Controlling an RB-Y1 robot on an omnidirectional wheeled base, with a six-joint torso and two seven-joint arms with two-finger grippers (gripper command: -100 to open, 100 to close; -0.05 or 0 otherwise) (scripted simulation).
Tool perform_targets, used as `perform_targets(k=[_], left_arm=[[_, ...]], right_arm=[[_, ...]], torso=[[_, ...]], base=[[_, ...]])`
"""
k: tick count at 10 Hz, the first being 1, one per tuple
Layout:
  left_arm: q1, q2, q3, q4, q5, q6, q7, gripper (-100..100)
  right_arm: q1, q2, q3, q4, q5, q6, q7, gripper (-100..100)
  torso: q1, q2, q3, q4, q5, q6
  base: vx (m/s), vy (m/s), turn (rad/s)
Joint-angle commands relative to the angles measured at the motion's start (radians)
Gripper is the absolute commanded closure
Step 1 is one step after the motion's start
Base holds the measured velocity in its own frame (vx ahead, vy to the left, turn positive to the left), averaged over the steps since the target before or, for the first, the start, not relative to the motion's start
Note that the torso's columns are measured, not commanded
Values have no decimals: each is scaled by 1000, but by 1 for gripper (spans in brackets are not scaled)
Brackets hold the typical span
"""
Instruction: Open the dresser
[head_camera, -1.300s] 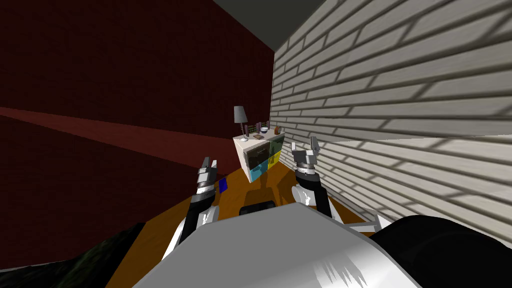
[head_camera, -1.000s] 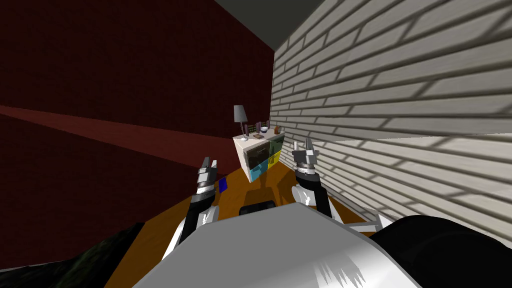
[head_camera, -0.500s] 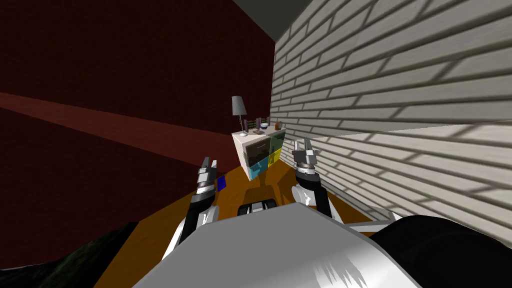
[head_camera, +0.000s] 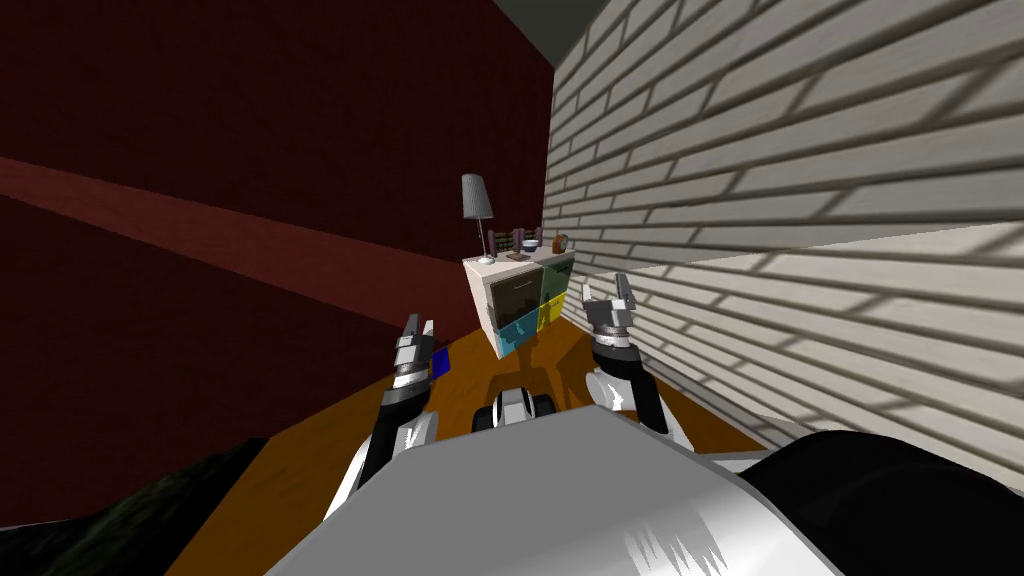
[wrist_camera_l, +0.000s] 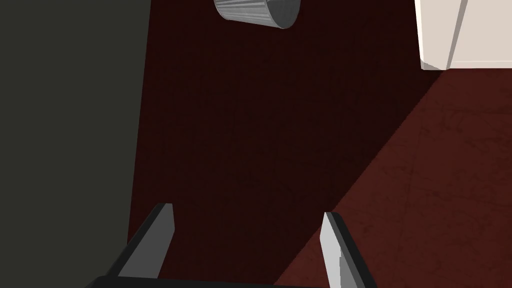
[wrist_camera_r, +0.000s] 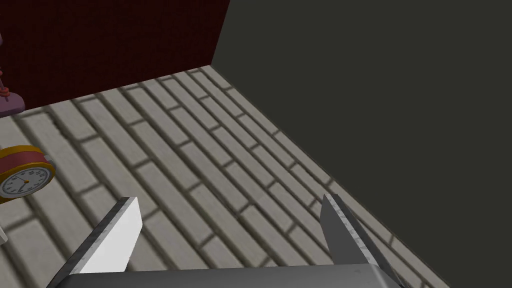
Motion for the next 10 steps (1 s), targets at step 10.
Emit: perform_targets(k=[10], left_arm=[[0,0,0,0,0,0,0,0]], right_arm=[[-50,-117,-14,50,-331,95,-77,-100]], torso=[[1,1,-1,1,0,0]], base=[[30,-43,57]])
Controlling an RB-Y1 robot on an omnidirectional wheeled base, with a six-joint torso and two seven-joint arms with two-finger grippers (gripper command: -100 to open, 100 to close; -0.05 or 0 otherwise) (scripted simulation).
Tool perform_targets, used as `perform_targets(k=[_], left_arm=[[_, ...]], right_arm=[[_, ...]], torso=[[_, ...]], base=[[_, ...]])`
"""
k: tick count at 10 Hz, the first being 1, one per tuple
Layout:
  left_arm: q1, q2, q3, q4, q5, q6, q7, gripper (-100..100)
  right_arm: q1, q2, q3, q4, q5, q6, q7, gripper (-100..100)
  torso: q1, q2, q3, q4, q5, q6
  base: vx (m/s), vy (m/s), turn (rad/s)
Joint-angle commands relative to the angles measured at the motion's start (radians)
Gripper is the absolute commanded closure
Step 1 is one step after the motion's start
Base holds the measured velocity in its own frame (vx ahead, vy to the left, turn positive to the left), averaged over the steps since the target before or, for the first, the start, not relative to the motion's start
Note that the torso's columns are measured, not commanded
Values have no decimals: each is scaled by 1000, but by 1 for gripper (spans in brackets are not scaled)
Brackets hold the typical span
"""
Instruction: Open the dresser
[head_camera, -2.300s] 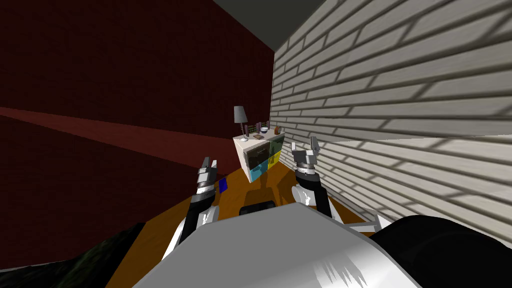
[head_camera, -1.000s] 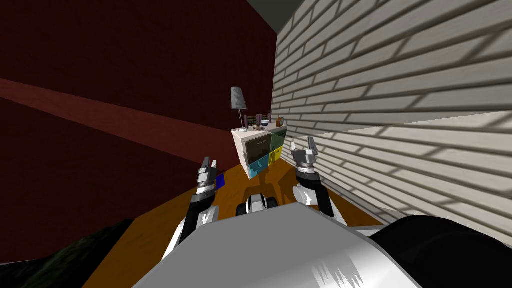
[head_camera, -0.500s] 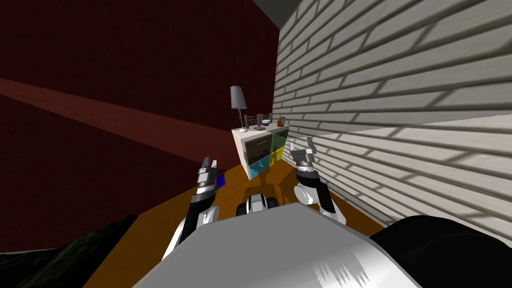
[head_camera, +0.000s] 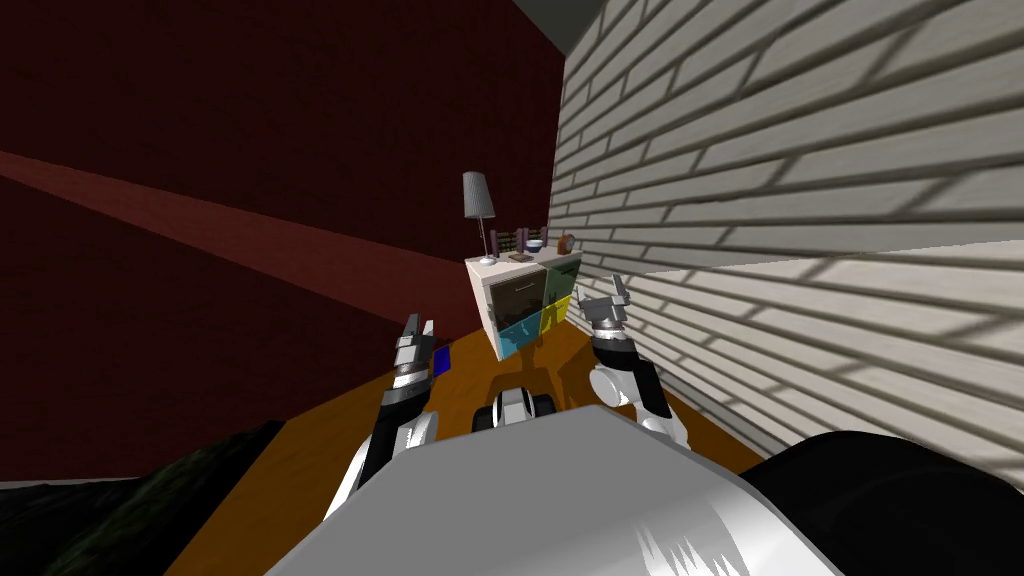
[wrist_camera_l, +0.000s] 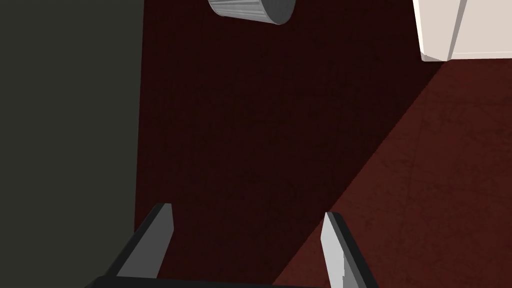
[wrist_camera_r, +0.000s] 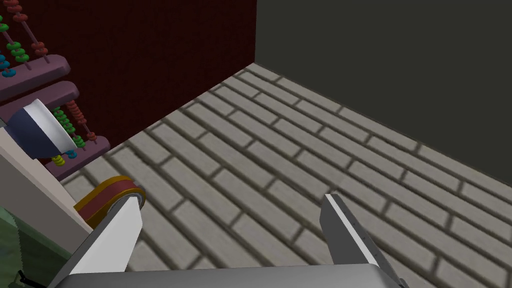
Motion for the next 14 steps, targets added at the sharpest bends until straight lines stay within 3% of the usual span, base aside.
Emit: perform_targets(k=[1,6,7,9,10,14], left_arm=[[0,0,0,0,0,0,0,0],[0,0,0,0,0,0,0,0],[0,0,0,0,0,0,0,0],[0,0,0,0,0,0,0,0],[0,0,0,0,0,0,0,0],[0,0,0,0,0,0,0,0]], right_arm=[[-16,-18,-6,22,-81,28,-27,-100],[-27,-26,-9,36,-205,50,-45,-100],[-39,-33,-12,50,-244,74,-63,-100],[-39,-33,-12,50,-284,74,-63,-100],[-51,-39,-16,66,-325,99,-83,-100],[-64,-44,-19,82,-435,125,-103,-100]], torso=[[0,1,0,0,0,0],[0,1,0,0,0,0],[1,1,1,0,0,0],[0,0,0,0,0,0],[1,1,1,0,0,0],[-1,0,0,0,0,0]], base=[[37,-56,90],[23,-32,36],[27,-36,96],[23,-31,21],[27,-31,93],[28,-41,51]])
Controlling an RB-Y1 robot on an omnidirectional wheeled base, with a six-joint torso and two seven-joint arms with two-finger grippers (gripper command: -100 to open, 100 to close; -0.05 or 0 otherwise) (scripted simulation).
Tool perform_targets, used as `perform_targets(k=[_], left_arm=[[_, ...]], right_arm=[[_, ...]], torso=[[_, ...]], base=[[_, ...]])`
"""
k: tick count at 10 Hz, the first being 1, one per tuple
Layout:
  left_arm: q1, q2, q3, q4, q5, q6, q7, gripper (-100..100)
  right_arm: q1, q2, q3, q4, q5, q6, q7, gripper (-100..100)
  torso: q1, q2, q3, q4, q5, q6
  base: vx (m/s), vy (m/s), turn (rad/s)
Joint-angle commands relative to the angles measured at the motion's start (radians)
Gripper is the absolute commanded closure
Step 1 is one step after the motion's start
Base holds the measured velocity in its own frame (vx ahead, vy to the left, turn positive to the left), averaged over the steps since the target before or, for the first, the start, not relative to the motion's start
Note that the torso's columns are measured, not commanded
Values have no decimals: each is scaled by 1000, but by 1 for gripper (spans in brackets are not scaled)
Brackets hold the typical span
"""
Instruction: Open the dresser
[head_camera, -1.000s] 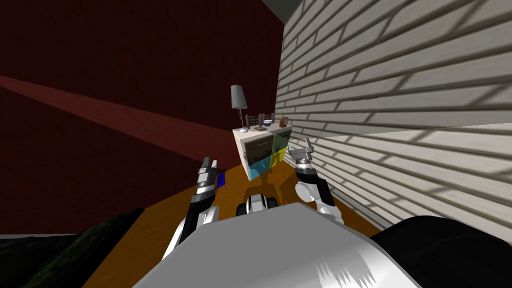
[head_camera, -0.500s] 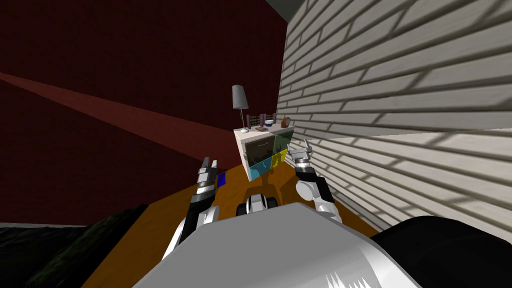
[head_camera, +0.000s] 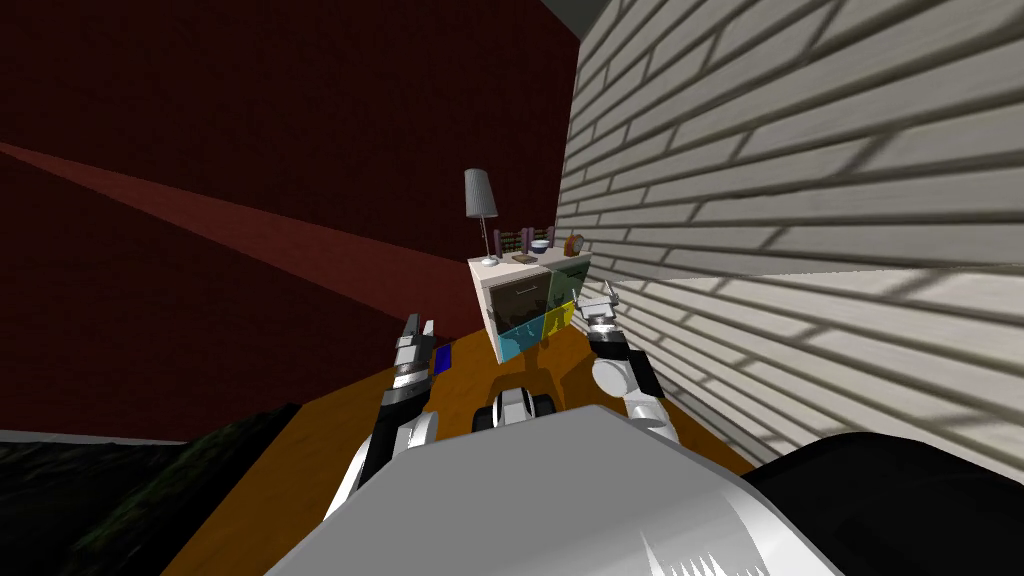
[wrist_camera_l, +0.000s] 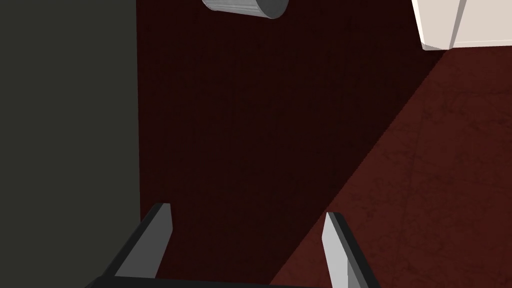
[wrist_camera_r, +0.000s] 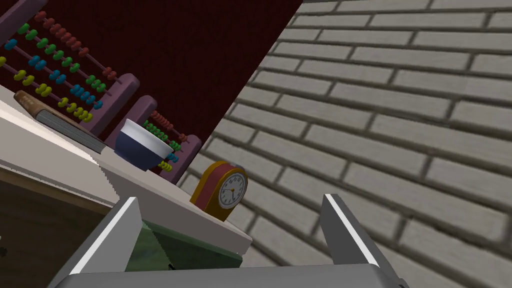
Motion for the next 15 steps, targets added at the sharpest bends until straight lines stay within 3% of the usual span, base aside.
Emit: perform_targets(k=[1,2,4,5,7,8,10,11,13,14,15], left_arm=[[0,0,0,0,0,0,0,0],[0,0,0,0,0,0,0,0],[0,0,0,0,0,0,0,0],[0,0,0,0,0,0,0,0],[0,0,0,0,0,0,0,0],[0,0,0,0,0,0,0,0],[0,0,0,0,0,0,0,0],[0,0,0,0,0,0,0,0],[0,0,0,0,0,0,0,0],[0,0,0,0,0,0,0,0],[0,0,0,0,0,0,0,0]], right_arm=[[-1,-4,2,7,-64,11,-12,-100],[-13,-8,-1,25,-101,38,-33,-100],[-13,-8,-1,25,-149,38,-33,-100],[-26,-11,-5,45,-185,66,-54,-100],[-26,-11,-5,45,-235,66,-54,-100],[-39,-14,-8,65,-269,96,-75,-100],[-39,-14,-8,65,-321,96,-75,-100],[-52,-17,-11,88,-355,126,-97,-100],[-52,-17,-11,88,-408,126,-97,-100],[-64,-19,-14,111,-441,157,-120,-100],[-64,-19,-14,111,-471,157,-120,-100]], torso=[[1,0,0,0,0,0],[2,1,1,0,1,1],[1,0,0,0,0,0],[2,1,0,0,0,1],[1,0,0,0,0,0],[2,1,0,0,1,1],[1,0,0,0,0,1],[2,1,0,0,0,1],[1,0,0,0,0,0],[2,1,0,0,0,1],[1,0,0,0,0,0]], base=[[14,-19,-6],[25,-31,80],[22,-29,34],[32,-42,65],[23,-27,36],[26,-32,88],[22,-27,22],[26,-32,74],[27,-22,32],[26,-25,66],[26,-32,61]])
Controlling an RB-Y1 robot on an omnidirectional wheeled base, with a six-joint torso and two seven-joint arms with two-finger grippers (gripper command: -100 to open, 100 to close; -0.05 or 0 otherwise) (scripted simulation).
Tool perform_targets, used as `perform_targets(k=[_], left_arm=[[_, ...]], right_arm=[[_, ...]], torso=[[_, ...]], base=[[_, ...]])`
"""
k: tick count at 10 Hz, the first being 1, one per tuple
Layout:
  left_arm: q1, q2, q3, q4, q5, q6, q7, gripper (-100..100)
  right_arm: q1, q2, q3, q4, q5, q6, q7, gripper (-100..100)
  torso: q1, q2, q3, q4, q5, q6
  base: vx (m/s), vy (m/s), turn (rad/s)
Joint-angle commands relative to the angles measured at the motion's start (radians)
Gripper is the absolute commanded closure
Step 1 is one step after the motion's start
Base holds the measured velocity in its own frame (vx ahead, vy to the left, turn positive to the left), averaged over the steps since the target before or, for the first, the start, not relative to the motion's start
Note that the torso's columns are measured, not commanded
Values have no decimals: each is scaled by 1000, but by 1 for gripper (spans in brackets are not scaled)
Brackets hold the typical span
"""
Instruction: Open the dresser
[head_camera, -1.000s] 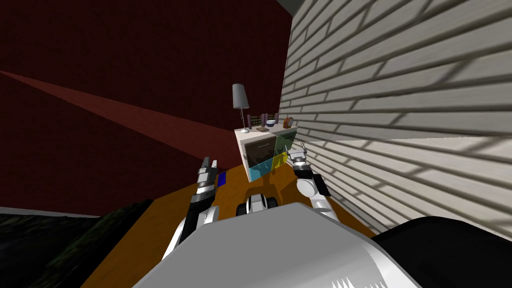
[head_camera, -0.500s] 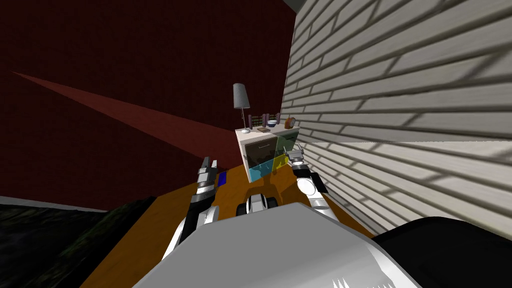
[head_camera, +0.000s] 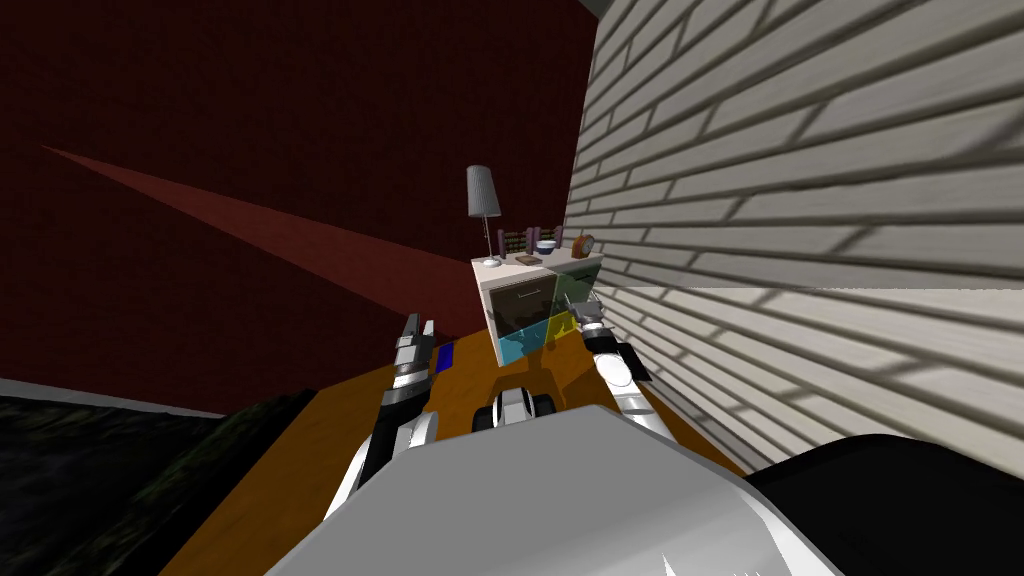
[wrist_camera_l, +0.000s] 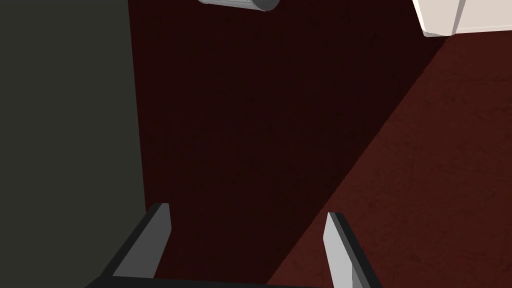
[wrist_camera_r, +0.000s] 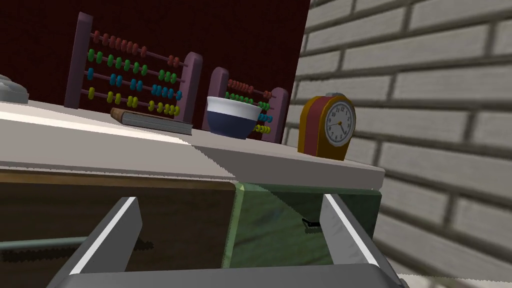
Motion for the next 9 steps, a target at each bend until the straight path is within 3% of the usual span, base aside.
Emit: perform_targets(k=[1,2,4,5,7,8,9], left_arm=[[0,0,0,0,0,0,0,0],[0,0,0,0,0,0,0,0],[0,0,0,0,0,0,0,0],[0,0,0,0,0,0,0,0],[0,0,0,0,0,0,0,0],[0,0,0,0,0,0,0,0],[0,0,0,0,0,0,0,0]], right_arm=[[-8,1,-3,12,-73,19,-11,-100],[-20,0,-5,37,-107,51,-34,-100],[-20,0,-5,37,-158,51,-34,-100],[-32,0,-8,64,-193,83,-56,-100],[-32,0,-8,64,-242,83,-56,-100],[-44,0,-10,92,-282,116,-79,-100],[-44,0,-10,92,-311,116,-79,-100]], torso=[[0,0,0,0,0,0],[1,1,0,0,0,0],[0,0,0,0,0,0],[1,1,0,0,0,0],[0,0,0,0,0,0],[0,1,0,0,0,0],[0,0,0,0,0,0]], base=[[16,-18,3],[32,-27,59],[25,-20,29],[27,-18,78],[23,-14,17],[31,-13,60],[31,-18,44]])
